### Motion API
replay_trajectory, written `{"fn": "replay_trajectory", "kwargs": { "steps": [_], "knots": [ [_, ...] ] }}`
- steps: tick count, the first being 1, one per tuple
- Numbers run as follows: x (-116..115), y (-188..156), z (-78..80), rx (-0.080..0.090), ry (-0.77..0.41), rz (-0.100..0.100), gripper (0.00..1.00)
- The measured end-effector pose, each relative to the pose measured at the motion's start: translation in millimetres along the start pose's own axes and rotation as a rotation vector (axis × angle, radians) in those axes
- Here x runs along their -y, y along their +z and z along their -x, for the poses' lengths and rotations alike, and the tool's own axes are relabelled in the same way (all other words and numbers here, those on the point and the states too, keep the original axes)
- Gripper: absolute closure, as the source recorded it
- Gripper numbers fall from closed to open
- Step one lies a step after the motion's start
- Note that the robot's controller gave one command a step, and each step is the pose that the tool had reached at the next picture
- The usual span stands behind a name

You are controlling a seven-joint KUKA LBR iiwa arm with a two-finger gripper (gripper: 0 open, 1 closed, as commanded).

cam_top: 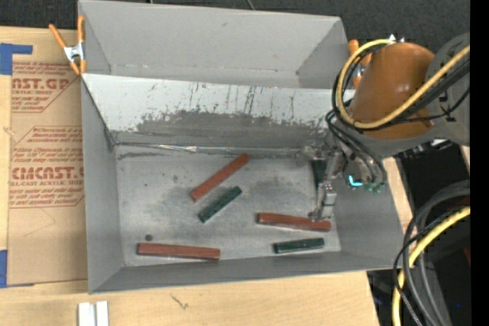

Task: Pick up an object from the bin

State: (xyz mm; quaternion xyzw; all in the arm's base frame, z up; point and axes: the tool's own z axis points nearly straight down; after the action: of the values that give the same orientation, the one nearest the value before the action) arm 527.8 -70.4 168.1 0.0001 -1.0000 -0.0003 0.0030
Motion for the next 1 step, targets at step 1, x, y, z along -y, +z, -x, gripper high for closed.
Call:
{"fn": "replay_trajectory", "kwargs": {
  "steps": [1],
  "knots": [
    [-0.2, -3.6, 1.9, 0.007, -0.001, -0.001, 0.0]
  ]
}}
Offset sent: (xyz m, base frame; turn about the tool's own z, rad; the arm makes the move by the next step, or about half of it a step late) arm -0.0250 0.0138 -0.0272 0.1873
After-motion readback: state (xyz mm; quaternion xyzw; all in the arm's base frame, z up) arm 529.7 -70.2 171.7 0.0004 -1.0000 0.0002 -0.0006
